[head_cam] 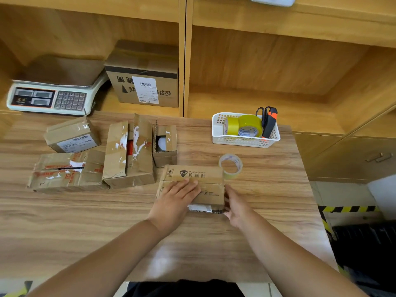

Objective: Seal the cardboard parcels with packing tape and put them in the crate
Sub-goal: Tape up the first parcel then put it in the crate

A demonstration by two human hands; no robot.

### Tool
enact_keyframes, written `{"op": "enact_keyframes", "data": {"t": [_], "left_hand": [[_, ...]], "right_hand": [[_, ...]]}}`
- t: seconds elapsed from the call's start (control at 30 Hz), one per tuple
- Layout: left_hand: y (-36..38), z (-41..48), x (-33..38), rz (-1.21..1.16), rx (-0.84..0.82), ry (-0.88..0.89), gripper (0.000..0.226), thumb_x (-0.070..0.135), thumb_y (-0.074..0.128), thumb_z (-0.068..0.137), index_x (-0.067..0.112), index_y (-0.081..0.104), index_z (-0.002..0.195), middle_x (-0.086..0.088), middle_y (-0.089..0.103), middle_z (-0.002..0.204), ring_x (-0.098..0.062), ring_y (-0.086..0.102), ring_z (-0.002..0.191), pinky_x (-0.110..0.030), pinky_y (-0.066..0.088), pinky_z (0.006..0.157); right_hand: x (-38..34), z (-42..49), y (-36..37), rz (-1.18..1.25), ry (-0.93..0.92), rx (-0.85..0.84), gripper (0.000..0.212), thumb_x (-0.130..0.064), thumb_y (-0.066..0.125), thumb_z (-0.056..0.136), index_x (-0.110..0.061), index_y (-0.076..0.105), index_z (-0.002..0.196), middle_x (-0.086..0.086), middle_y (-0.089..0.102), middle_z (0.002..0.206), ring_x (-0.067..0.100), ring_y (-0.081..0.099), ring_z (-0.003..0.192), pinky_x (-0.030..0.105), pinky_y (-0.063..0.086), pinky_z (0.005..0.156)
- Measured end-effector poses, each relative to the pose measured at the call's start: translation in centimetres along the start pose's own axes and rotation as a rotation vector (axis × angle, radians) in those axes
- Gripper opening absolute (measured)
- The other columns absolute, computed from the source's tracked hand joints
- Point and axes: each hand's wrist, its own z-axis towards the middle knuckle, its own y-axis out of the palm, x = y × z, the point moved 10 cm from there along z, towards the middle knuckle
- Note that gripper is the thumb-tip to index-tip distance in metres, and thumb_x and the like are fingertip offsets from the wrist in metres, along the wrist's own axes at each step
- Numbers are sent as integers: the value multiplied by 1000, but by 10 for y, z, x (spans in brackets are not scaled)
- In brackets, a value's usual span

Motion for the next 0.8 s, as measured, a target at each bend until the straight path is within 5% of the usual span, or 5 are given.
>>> {"op": "enact_keyframes", "data": {"t": [0.27, 0.37, 0.5, 0.63, 0.8], "left_hand": [[12, 2, -19, 127, -65, -11, 85, 36, 89, 51, 13, 59, 127, -1, 60, 131, -16, 43, 124, -35, 36, 106], [19, 1, -22, 212, -82, 1, 88, 41, 84, 62, 9, 49, 136, -6, 52, 140, -20, 32, 134, -40, 18, 111], [26, 0, -24, 224, -114, -19, 94, 37, 87, 59, 6, 43, 136, -10, 52, 139, -21, 45, 131, -37, 11, 114], [28, 1, -23, 235, -100, -4, 88, 37, 87, 58, 6, 52, 133, -9, 53, 138, -22, 47, 130, -37, 11, 113], [34, 2, -24, 240, -121, 17, 85, 41, 87, 58, 8, 56, 130, -7, 53, 137, -19, 50, 127, -36, 10, 114]], "right_hand": [[-13, -5, 9, -7, -127, -106, 33, -45, 48, 96, -25, 60, 120, -5, 67, 115, 11, 60, 106, 32, 45, 92], [-43, -15, 11, -501, -545, -5, 60, -38, 51, 96, -20, 29, 149, -8, 32, 150, 12, 29, 139, 32, 23, 115], [-49, -45, 50, -1278, -1095, 98, 68, -43, 32, 100, -12, 3, 152, 1, -2, 159, 13, -7, 147, 29, -3, 119], [-37, -41, 64, -1562, -1185, 99, 64, -49, 12, 102, -5, 24, 147, 12, 26, 154, 25, 18, 145, 42, 13, 114], [-35, -38, 65, -1678, -1191, 103, 72, -55, 11, 99, -4, 36, 143, 14, 33, 151, 27, 24, 143, 46, 18, 112]]}}
